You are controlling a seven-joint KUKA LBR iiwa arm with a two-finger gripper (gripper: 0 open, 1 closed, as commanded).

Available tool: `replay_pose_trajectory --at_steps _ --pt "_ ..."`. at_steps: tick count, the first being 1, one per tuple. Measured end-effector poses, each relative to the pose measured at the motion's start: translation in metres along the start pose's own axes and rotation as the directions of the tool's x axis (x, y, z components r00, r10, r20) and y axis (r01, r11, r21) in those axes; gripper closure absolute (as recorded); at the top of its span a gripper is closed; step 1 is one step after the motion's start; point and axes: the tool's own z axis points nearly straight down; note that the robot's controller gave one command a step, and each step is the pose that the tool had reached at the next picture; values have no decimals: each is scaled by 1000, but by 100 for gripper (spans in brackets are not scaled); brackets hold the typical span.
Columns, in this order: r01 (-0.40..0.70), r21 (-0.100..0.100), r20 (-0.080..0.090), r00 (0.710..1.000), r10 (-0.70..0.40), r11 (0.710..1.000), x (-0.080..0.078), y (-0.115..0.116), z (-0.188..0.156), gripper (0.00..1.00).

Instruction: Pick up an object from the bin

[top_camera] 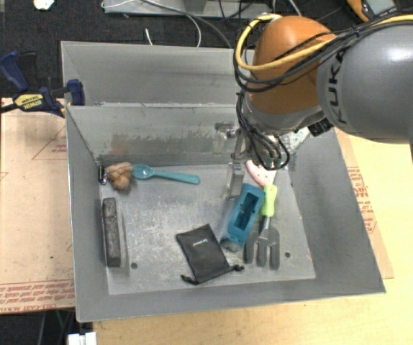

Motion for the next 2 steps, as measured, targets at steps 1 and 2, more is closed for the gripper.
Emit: replay_pose_trajectory --at_steps 1,2 --pt "73 0 2 997 -73 997 23 -39 72 0" --pt "222 2 12 975 -222 975 36 -22 92 0"
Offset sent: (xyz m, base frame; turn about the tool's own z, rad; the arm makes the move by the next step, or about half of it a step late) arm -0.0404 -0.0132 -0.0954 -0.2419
